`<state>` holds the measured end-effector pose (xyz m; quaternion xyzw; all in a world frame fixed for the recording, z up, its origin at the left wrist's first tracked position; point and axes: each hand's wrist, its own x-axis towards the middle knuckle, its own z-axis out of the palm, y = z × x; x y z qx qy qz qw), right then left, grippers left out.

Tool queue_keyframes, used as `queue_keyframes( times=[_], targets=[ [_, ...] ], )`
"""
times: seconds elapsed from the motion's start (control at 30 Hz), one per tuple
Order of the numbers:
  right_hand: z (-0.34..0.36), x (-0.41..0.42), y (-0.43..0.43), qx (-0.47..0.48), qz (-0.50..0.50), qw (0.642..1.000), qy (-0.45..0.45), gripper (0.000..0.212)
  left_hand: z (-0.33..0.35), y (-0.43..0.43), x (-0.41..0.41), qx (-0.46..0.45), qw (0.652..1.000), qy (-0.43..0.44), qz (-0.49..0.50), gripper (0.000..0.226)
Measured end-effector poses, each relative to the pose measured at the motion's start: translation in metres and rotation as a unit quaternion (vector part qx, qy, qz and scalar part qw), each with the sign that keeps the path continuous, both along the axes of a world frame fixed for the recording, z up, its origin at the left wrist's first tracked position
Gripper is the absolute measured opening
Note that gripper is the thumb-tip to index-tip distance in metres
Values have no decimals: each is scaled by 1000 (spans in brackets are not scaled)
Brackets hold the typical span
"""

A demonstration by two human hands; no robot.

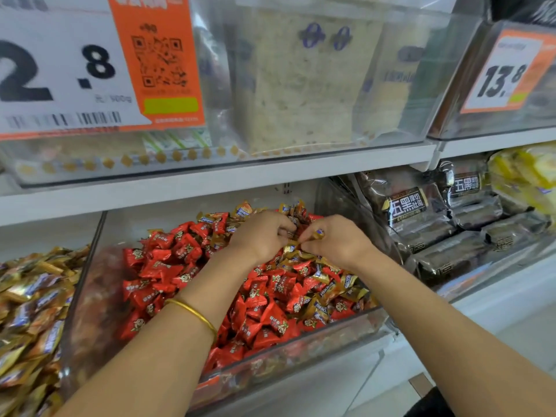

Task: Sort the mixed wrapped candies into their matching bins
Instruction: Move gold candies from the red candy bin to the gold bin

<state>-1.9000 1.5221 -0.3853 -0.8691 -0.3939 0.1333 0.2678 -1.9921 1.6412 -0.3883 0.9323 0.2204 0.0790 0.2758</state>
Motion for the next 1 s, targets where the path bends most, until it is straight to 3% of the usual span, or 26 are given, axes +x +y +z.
queue_keyframes(
  times=[0.1,0.2,0.27,0.37,0.53,0.6,0.7,0.77,0.9,1.0],
  targets=[
    [-4,1,5,-80,5,994,-73,27,-8,0,6,91,995,38,-21,23],
    [-5,0,6,-123,33,986,-105,42,-12,1,6,93,995,15,-10,7],
    [-6,-2,7,-130,57,984,-108,47,-10,4,4,51,999,-16,3,19],
    [-8,-5,9,-134,66,983,-109,50,0,9,-2,-41,995,-83,40,18],
    [-13,-15,10,-118,57,971,-201,30,6,19,-11,-179,967,-150,99,8],
    [-14,-12,8,-93,57,977,-181,21,9,20,-15,-200,959,-162,121,7],
    [-8,-3,3,36,16,999,-21,15,11,19,-20,-231,948,-170,141,6],
    [2,-3,-3,149,-31,977,152,13,9,20,-20,-272,936,-173,145,12],
    [12,-4,-17,243,-120,833,482,9,9,19,-15,-293,928,-178,146,18],
    [11,-5,-25,221,-126,758,600,19,9,19,-6,-222,952,-182,110,8]
  ],
)
